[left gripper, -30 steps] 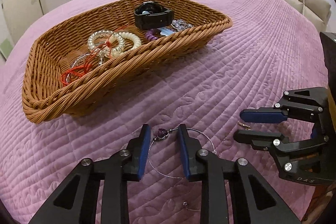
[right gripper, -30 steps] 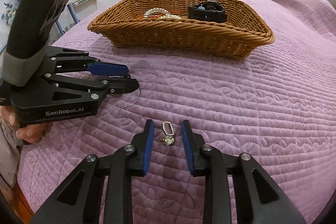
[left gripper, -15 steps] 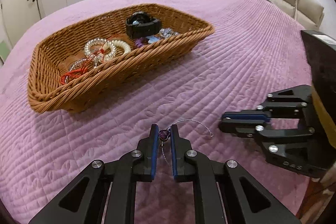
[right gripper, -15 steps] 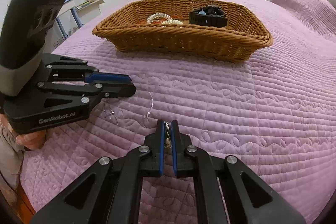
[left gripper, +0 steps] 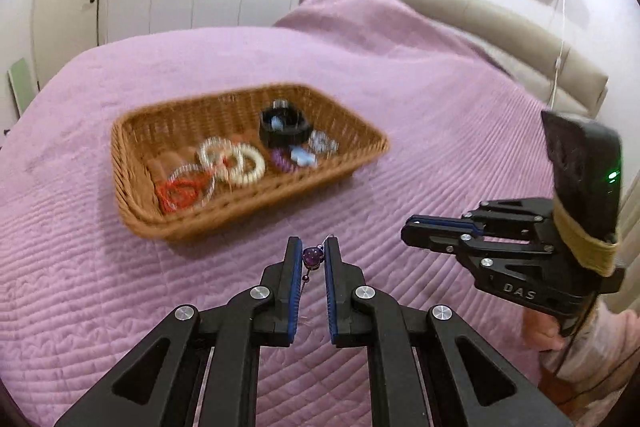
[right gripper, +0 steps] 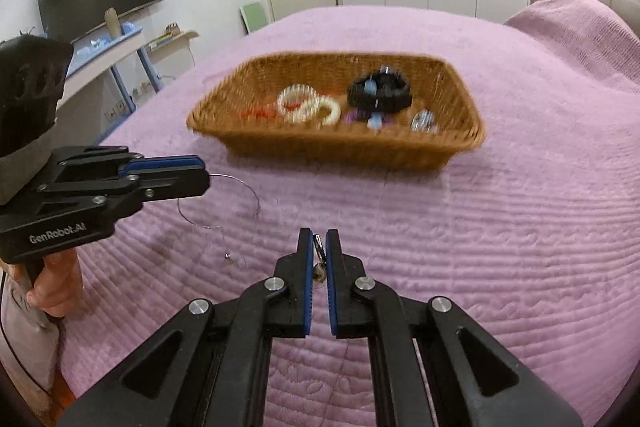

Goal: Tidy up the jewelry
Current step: 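Carry the ring and wire hoop into the basket and open both tools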

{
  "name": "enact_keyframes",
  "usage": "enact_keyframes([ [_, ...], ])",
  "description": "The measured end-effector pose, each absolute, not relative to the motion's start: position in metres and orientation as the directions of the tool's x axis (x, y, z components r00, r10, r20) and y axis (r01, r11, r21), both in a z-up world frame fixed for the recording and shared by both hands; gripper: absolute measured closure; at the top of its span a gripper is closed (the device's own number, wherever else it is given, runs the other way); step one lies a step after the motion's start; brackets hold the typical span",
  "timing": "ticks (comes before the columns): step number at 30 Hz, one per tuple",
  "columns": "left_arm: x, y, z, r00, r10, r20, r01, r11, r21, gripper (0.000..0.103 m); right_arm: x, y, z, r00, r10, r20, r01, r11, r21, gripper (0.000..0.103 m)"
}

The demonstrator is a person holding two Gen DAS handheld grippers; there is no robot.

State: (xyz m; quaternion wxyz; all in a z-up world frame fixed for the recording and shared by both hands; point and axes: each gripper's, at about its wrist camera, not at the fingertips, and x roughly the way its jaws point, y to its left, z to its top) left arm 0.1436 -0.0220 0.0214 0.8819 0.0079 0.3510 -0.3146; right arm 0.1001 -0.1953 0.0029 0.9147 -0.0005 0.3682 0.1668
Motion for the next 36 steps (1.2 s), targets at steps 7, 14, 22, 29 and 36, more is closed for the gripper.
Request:
enact_keyframes([
  [7, 0.157, -0.013, 0.066, 0.617, -0.57, -0.542, 0.549, 0.806, -0.222, 0.093, 0.119, -0.206, 0.041, 0.713, 0.314, -0.627, -0.291, 0.946, 0.143, 0.096],
  [14, 0.197, -0.011, 0.081, 0.676, -0.561, -0.477, 0.484, 0.827, -0.286, 0.093, 0.173, -0.211, 0.076, 0.752, 0.324, -0.573, -0.277, 0.945, 0.172, 0.096],
  [22, 0.271, -0.013, 0.053, 0.709, -0.465, -0.53, 0.349, 0.885, -0.309, 0.093, 0.255, -0.211, 0.07, 0.734, 0.296, -0.612, -0.211, 0.955, 0.208, 0.096],
  [29, 0.312, -0.019, 0.013, 0.689, -0.407, -0.6, 0.277, 0.913, -0.301, 0.093, 0.313, -0.222, 0.041, 0.692, 0.219, -0.688, -0.135, 0.975, 0.176, 0.096],
  [36, 0.317, -0.029, -0.007, 0.668, -0.385, -0.637, 0.276, 0.923, -0.268, 0.092, 0.333, -0.232, 0.015, 0.648, 0.186, -0.739, -0.106, 0.982, 0.154, 0.096],
])
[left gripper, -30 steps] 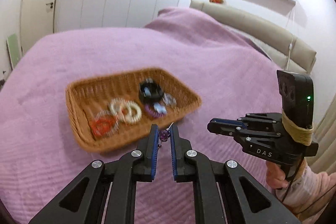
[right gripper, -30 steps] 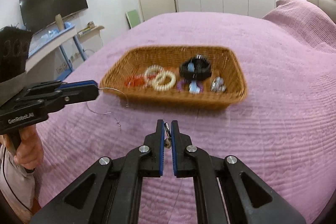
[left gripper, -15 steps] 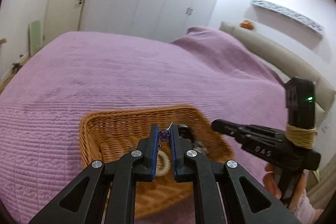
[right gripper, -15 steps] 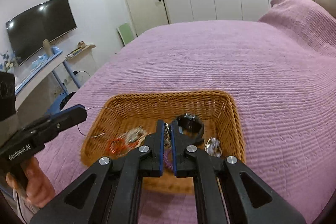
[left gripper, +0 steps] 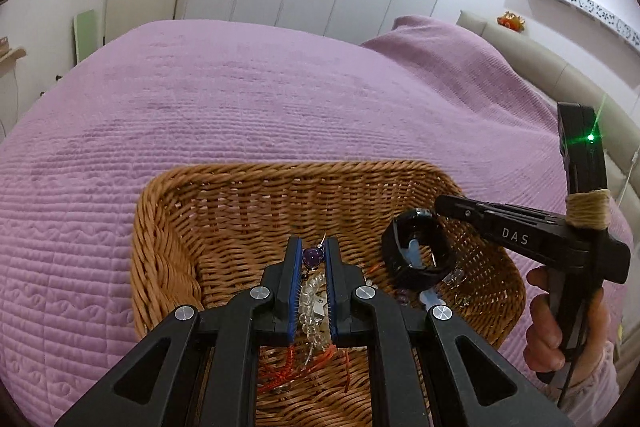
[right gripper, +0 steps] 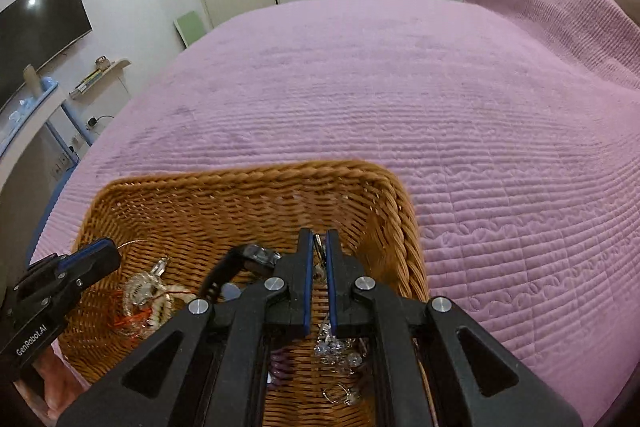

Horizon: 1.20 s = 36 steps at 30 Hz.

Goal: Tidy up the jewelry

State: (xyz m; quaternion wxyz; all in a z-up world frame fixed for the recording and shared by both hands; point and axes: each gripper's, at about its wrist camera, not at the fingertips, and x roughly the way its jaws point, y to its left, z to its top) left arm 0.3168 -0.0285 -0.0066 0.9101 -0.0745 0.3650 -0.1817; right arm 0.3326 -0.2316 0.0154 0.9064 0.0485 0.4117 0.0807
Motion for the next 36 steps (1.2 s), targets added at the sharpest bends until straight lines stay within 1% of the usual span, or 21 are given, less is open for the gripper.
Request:
enact_keyframes([
  [3, 0.314, -0.03, -0.007, 0.664, -0.386, -0.64, 0.28, 0.922, -0.267, 0.092, 0.335, -0.23, 0.01, 0.636, 0.168, -0.753, -0.1, 0.986, 0.136, 0.096],
  [6, 0.313, -0.028, -0.008, 0.655, -0.402, -0.64, 0.284, 0.916, -0.285, 0.091, 0.334, -0.234, 0.009, 0.637, 0.176, -0.75, -0.093, 0.984, 0.152, 0.095],
  [8, 0.313, -0.026, -0.009, 0.646, -0.413, -0.643, 0.286, 0.911, -0.298, 0.086, 0.332, -0.237, 0.01, 0.637, 0.185, -0.748, -0.094, 0.982, 0.163, 0.091],
  [9, 0.312, -0.026, -0.009, 0.647, -0.412, -0.642, 0.284, 0.911, -0.299, 0.078, 0.329, -0.238, 0.012, 0.64, 0.186, -0.745, -0.092, 0.982, 0.166, 0.084],
  [10, 0.31, -0.025, -0.008, 0.648, -0.413, -0.64, 0.282, 0.911, -0.302, 0.067, 0.325, -0.24, 0.014, 0.645, 0.182, -0.742, -0.09, 0.982, 0.163, 0.073],
  [12, 0.306, -0.021, -0.006, 0.657, -0.423, -0.624, 0.287, 0.906, -0.312, 0.057, 0.317, -0.241, 0.018, 0.659, 0.183, -0.73, -0.095, 0.982, 0.161, 0.066],
  [18, 0.268, -0.018, 0.024, 0.703, -0.417, -0.577, 0.307, 0.909, -0.283, 0.056, 0.284, -0.239, 0.036, 0.674, 0.202, -0.71, -0.119, 0.979, 0.165, 0.066],
  [20, 0.244, -0.02, 0.037, 0.724, -0.407, -0.557, 0.316, 0.913, -0.258, 0.052, 0.264, -0.237, 0.045, 0.688, 0.214, -0.694, -0.133, 0.977, 0.17, 0.066],
  [22, 0.216, -0.021, 0.049, 0.746, -0.396, -0.536, 0.322, 0.918, -0.231, 0.044, 0.24, -0.235, 0.054, 0.705, 0.221, -0.674, -0.146, 0.975, 0.166, 0.066],
  [25, 0.174, -0.021, 0.065, 0.785, -0.344, -0.516, 0.29, 0.939, -0.185, 0.042, 0.204, -0.231, 0.068, 0.733, 0.227, -0.641, -0.162, 0.974, 0.159, 0.065],
  [27, 0.15, -0.017, 0.069, 0.796, -0.323, -0.512, 0.265, 0.946, -0.185, 0.04, 0.178, -0.227, 0.076, 0.752, 0.225, -0.62, -0.166, 0.974, 0.152, 0.065],
  [29, 0.126, -0.011, 0.071, 0.815, -0.288, -0.503, 0.225, 0.957, -0.184, 0.036, 0.148, -0.223, 0.081, 0.776, 0.214, -0.593, -0.165, 0.977, 0.137, 0.062],
  [30, 0.115, -0.008, 0.07, 0.823, -0.272, -0.499, 0.207, 0.961, -0.184, 0.032, 0.137, -0.223, 0.082, 0.787, 0.205, -0.582, -0.16, 0.979, 0.129, 0.058],
  [31, 0.102, -0.005, 0.067, 0.838, -0.244, -0.488, 0.178, 0.968, -0.178, 0.03, 0.124, -0.221, 0.083, 0.799, 0.191, -0.57, -0.153, 0.982, 0.114, 0.053],
  [33, 0.088, 0.0, 0.063, 0.859, -0.186, -0.477, 0.123, 0.979, -0.16, 0.03, 0.1, -0.217, 0.08, 0.828, 0.152, -0.539, -0.131, 0.988, 0.077, 0.048],
  [36, 0.075, 0.004, 0.055, 0.867, -0.15, -0.475, 0.09, 0.985, -0.148, 0.03, 0.08, -0.211, 0.068, 0.845, 0.122, -0.521, -0.115, 0.992, 0.046, 0.048],
])
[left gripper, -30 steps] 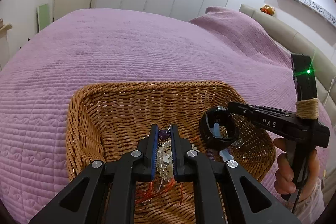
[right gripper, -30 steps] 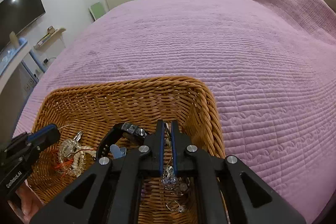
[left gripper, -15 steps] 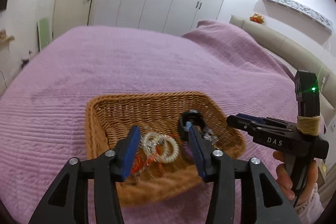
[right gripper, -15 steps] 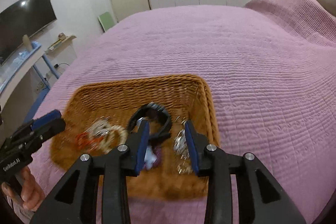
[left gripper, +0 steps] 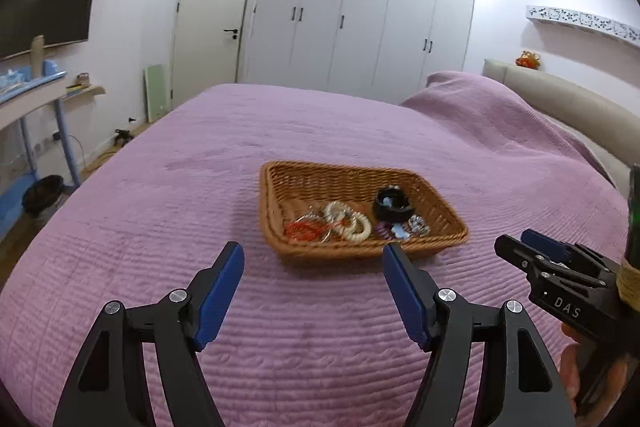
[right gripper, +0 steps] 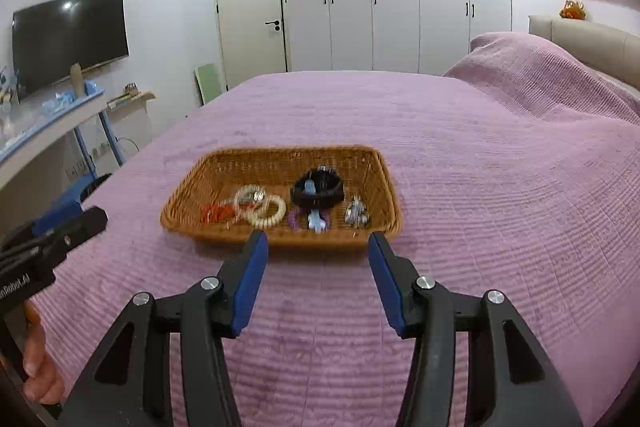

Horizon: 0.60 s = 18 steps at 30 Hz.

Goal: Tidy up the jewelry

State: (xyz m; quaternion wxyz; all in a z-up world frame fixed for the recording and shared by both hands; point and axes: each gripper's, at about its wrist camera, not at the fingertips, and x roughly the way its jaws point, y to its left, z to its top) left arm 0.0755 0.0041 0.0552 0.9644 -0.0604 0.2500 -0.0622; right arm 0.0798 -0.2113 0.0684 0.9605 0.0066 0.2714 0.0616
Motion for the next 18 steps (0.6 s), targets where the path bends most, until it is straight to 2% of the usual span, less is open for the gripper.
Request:
enact_keyframes([
  [4, 0.066, 0.005, 0.042, 0.88, -0.123, -0.458, 0.062, 0.987, -0.147, 0.03, 0.071, -0.212, 0.061, 0.861, 0.103, -0.499, -0.104, 0.994, 0.025, 0.048],
  [8, 0.064, -0.002, 0.031, 0.864, -0.126, -0.487, 0.074, 0.99, -0.124, 0.03, 0.071, -0.214, 0.059, 0.874, 0.071, -0.481, -0.085, 0.996, -0.008, 0.048],
  [13, 0.063, -0.015, 0.027, 0.867, -0.107, -0.487, 0.086, 0.994, -0.065, 0.03, 0.072, -0.22, 0.058, 0.871, 0.08, -0.484, -0.084, 0.996, 0.012, 0.048],
  [18, 0.059, -0.02, 0.026, 0.869, -0.12, -0.481, 0.103, 0.993, -0.062, 0.03, 0.067, -0.22, 0.058, 0.879, 0.074, -0.472, -0.082, 0.997, 0.003, 0.048],
])
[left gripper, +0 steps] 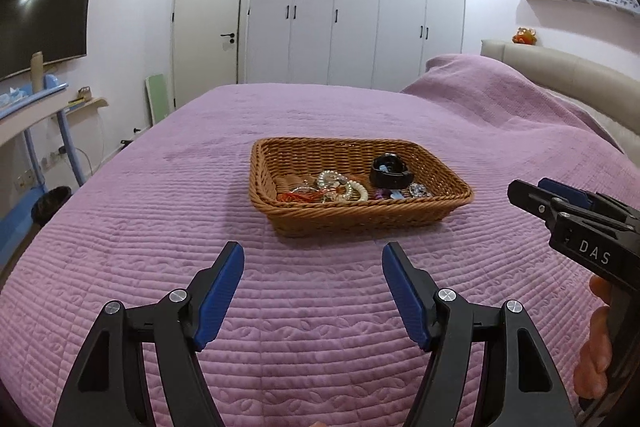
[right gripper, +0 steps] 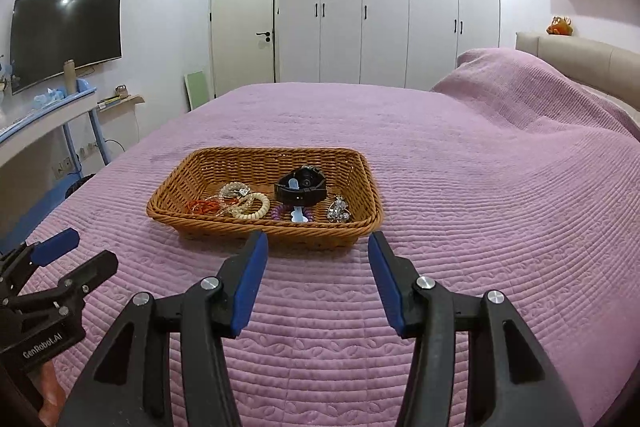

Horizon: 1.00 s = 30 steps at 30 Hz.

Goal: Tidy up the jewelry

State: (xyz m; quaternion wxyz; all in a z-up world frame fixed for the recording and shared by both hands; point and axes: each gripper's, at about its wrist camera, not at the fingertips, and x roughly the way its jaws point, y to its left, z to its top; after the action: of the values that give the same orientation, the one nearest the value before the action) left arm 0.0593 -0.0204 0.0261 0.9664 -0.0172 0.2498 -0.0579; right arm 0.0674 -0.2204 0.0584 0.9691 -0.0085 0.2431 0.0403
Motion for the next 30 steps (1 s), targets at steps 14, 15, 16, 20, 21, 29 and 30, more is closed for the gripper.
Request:
enact_keyframes([
  [14, 0.0531, -0.0187, 0.0337, 0.886, -0.117, -0.448, 0.107, 0.993, -0.048, 0.03, 0.0652, -0.2174, 0.0536, 0.879, 0.072, -0.472, -0.086, 0.996, -0.007, 0.048],
  [15, 0.0533, -0.0184, 0.0332, 0.886, -0.115, -0.449, 0.105, 0.993, -0.047, 0.03, 0.0653, -0.2173, 0.0532, 0.878, 0.072, -0.473, -0.086, 0.996, -0.008, 0.048],
  [16, 0.0534, -0.018, 0.0326, 0.885, -0.115, -0.451, 0.105, 0.993, -0.048, 0.03, 0.0651, -0.2175, 0.0528, 0.878, 0.072, -0.473, -0.086, 0.996, -0.008, 0.048],
  [20, 0.0546, -0.0185, 0.0307, 0.882, -0.118, -0.457, 0.106, 0.993, -0.051, 0.03, 0.0647, -0.218, 0.052, 0.879, 0.071, -0.472, -0.085, 0.996, -0.008, 0.048],
  [21, 0.0544, -0.0187, 0.0306, 0.882, -0.116, -0.457, 0.106, 0.993, -0.049, 0.03, 0.0644, -0.2182, 0.0516, 0.879, 0.068, -0.471, -0.083, 0.996, -0.011, 0.048],
  [29, 0.0546, -0.0183, 0.0301, 0.881, -0.115, -0.459, 0.104, 0.993, -0.05, 0.03, 0.0665, -0.2199, 0.0497, 0.878, 0.064, -0.475, -0.08, 0.997, -0.012, 0.047],
  [30, 0.0548, -0.0189, 0.0299, 0.881, -0.115, -0.46, 0.104, 0.993, -0.05, 0.03, 0.0669, -0.2202, 0.0488, 0.877, 0.066, -0.476, -0.081, 0.997, -0.012, 0.047],
])
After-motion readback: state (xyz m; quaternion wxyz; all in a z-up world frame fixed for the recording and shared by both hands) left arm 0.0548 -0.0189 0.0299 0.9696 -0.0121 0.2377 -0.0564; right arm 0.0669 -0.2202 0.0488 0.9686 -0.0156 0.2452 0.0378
